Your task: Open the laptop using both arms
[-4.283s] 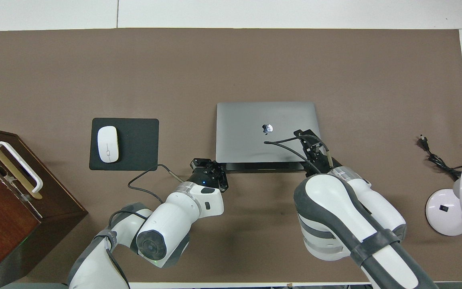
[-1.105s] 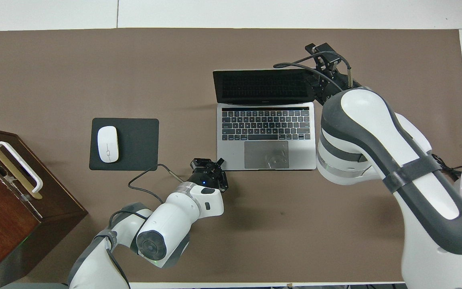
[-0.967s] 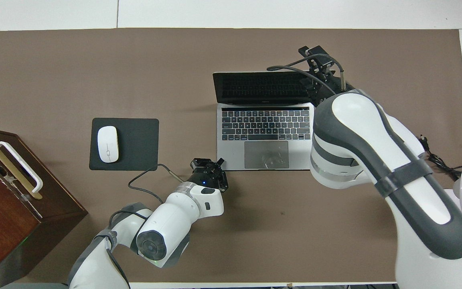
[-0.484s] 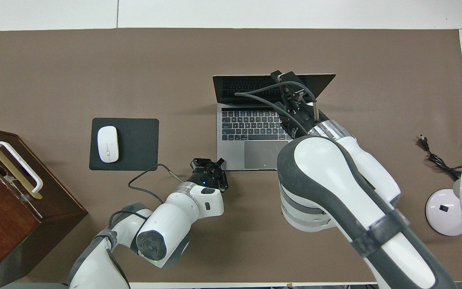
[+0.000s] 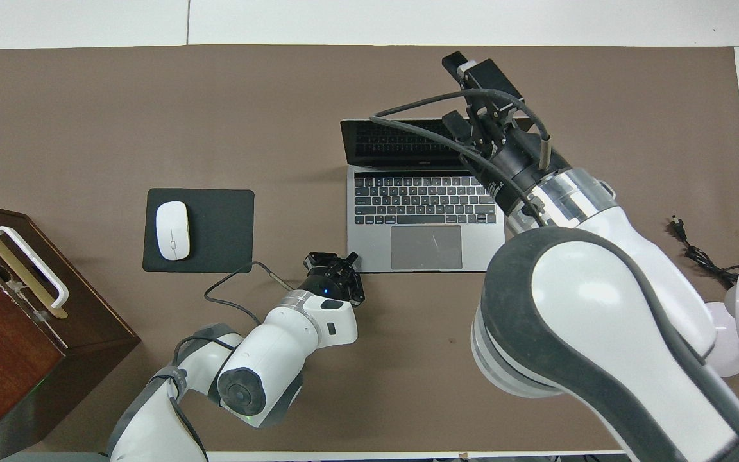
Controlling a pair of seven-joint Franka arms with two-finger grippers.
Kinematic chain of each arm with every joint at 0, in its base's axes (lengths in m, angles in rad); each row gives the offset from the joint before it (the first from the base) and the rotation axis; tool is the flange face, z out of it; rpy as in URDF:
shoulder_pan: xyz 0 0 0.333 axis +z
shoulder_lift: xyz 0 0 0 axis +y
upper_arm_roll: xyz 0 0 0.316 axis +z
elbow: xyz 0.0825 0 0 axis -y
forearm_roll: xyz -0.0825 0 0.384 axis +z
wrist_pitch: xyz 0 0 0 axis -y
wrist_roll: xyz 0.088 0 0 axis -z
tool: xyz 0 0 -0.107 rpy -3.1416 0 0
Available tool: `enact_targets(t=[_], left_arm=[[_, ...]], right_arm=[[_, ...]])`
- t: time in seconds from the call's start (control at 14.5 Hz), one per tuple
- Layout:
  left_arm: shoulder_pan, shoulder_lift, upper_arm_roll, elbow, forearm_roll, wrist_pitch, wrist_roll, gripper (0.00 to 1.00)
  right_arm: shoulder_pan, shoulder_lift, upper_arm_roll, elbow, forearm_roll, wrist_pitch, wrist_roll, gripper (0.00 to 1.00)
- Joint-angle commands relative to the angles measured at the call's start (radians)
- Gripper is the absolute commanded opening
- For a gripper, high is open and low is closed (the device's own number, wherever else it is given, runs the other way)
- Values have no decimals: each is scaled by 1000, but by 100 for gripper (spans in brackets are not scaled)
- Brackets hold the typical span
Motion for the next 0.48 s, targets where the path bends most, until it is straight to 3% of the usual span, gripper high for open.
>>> enact_targets(t=[0.0,0.41], left_arm=[[0,0,17,7,-16,9,-1,0],[10,-91,19,13,-17,-97,-59,0]], right_arm=[[-37,25,-1,117,-139,-52,-52,100],[-296,86,-10,333,-712,-503,44,100]])
